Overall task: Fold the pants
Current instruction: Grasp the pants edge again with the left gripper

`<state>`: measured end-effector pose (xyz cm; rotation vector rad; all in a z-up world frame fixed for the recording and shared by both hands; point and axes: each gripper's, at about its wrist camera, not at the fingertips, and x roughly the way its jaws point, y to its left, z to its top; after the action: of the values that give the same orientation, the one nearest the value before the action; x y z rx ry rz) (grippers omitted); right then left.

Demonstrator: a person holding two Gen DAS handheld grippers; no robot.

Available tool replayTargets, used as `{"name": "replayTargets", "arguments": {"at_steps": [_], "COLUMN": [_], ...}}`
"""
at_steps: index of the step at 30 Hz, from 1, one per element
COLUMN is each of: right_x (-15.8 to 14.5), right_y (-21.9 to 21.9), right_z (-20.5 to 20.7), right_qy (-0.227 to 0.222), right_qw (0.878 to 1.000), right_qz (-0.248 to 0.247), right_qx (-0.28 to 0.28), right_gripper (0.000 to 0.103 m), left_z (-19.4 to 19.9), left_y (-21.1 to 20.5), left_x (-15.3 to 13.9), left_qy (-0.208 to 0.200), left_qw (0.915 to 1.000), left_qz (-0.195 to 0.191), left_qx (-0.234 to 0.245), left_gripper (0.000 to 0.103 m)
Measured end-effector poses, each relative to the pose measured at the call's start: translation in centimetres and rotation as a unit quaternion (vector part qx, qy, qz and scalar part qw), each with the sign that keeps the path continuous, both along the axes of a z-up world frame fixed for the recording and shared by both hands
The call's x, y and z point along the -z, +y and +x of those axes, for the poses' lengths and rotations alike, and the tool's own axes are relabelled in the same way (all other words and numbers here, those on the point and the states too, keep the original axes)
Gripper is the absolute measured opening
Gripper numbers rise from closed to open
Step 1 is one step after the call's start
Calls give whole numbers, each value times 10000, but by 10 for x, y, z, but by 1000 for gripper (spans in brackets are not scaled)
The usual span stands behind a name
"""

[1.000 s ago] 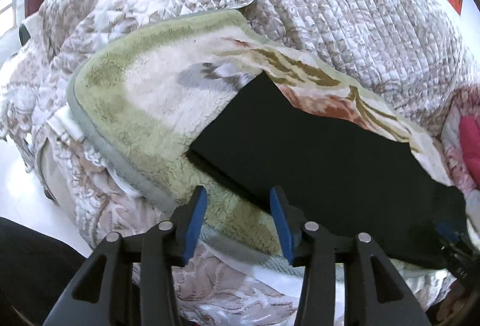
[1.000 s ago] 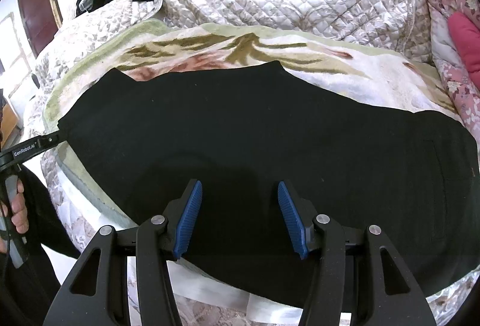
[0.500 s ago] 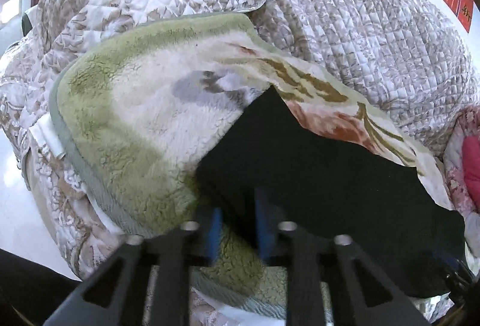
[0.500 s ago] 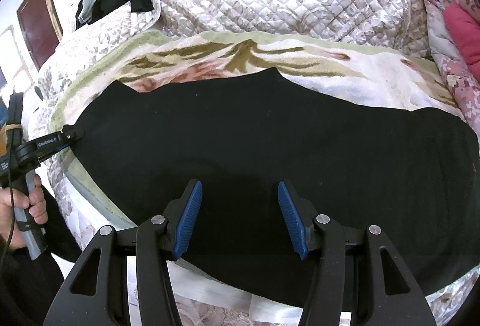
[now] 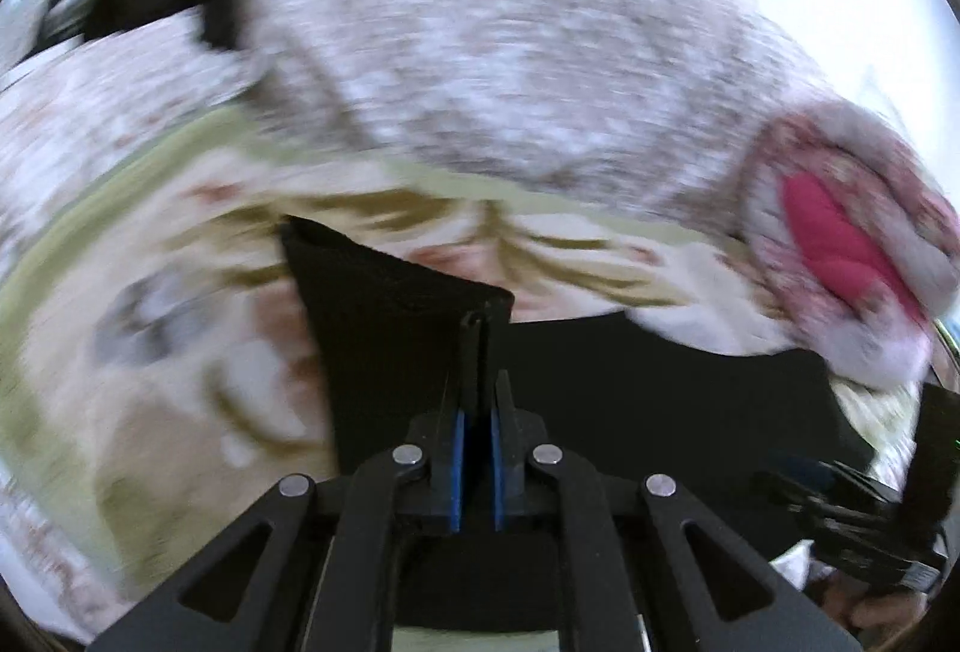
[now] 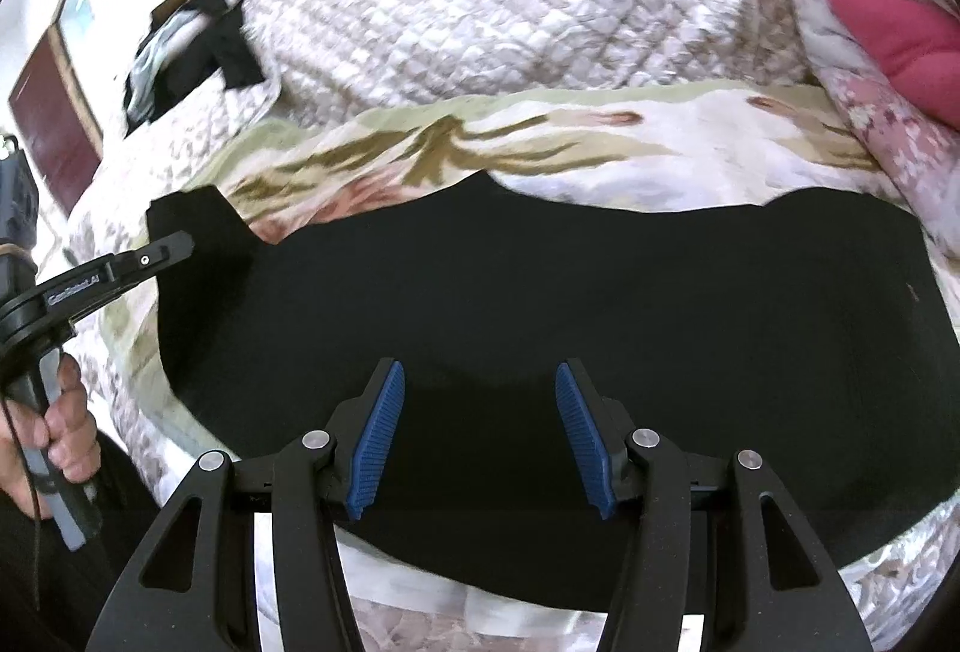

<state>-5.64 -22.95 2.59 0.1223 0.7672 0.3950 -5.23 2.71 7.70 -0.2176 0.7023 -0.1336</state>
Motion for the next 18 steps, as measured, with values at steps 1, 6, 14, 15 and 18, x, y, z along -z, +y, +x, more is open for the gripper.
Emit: {"name": "replayTargets", "arguments": {"at_steps": [1, 6, 14, 15, 18], "right_x": [0, 2, 7, 6, 5], "right_y": [-5, -23, -38, -38, -37], "right_z": [1, 5, 11, 10, 11], "right_qy": [17, 158, 348, 333, 344], "right_qw": [10000, 9989, 9968, 9968, 9965], "right_qz": [46, 232, 435, 455, 594], "right_qx": [84, 375, 575, 568, 480], "right_gripper": [53, 53, 53, 53, 53], "left_z": [2, 1, -3, -5, -7], "left_y": [-13, -78, -103, -99, -89], "left_x": [-1, 8, 48, 43, 30], "left_qy": [-19, 124, 893, 872, 807], "left_qw": [9998, 9916, 9787, 9784, 9776], "left_qz": [-14, -154, -297, -389, -566], "left_qx": [196, 1279, 1826, 1835, 1858], "left_gripper": [8, 8, 8, 10, 13]}}
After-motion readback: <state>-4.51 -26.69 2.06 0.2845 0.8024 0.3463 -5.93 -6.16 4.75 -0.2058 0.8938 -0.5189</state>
